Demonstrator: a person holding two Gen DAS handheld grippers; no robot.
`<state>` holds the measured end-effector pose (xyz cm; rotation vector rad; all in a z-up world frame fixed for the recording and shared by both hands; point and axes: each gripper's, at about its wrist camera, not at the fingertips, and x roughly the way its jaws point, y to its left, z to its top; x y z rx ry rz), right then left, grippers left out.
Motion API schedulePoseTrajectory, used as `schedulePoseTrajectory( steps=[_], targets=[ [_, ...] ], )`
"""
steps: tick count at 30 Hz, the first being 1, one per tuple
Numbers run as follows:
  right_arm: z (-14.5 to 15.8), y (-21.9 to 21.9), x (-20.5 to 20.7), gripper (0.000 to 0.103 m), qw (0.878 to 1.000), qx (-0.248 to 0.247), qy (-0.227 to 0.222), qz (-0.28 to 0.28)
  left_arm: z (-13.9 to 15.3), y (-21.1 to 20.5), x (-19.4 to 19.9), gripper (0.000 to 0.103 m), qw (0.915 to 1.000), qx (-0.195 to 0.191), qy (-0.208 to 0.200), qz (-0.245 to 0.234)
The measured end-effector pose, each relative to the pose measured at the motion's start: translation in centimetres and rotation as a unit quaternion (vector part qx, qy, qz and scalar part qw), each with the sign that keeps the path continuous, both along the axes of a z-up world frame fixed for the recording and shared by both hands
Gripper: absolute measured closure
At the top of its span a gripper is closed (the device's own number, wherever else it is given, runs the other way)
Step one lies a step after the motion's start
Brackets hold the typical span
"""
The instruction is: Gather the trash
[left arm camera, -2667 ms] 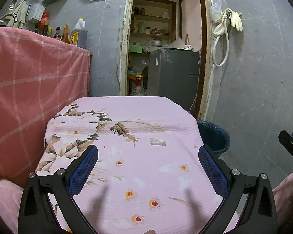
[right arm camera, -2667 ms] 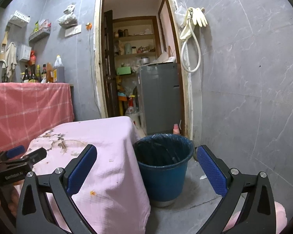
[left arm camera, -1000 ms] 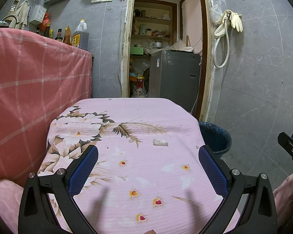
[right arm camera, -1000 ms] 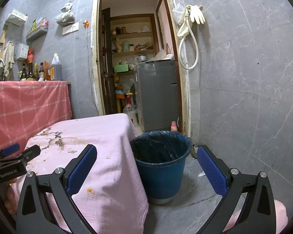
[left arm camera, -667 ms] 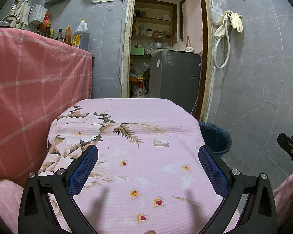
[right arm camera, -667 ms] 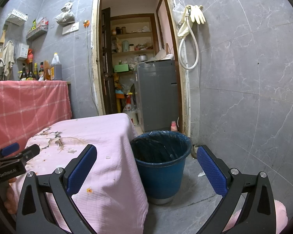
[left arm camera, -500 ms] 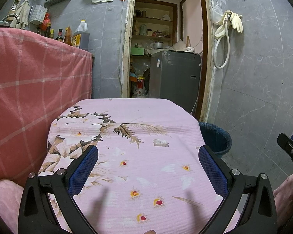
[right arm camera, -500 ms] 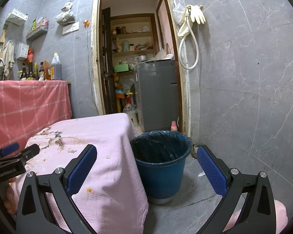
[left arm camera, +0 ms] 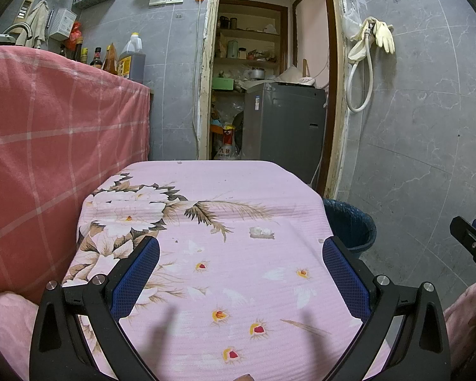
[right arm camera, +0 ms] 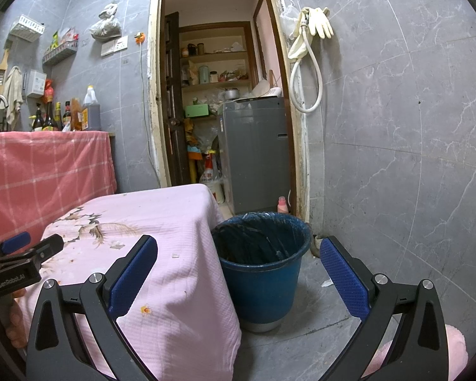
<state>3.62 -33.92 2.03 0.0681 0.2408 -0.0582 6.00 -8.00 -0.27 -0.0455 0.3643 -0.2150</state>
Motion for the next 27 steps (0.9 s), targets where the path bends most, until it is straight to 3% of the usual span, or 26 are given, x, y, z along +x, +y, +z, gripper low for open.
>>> schedulePoseTrajectory(
  steps=[27],
  targets=[
    [0.0, -0.06, -0.02, 0.0, 1.0, 0.001, 0.001, 0.0, -0.06, -0.55, -0.14, 0.002, 0.9998, 0.01, -0.013, -0.009]
  ],
)
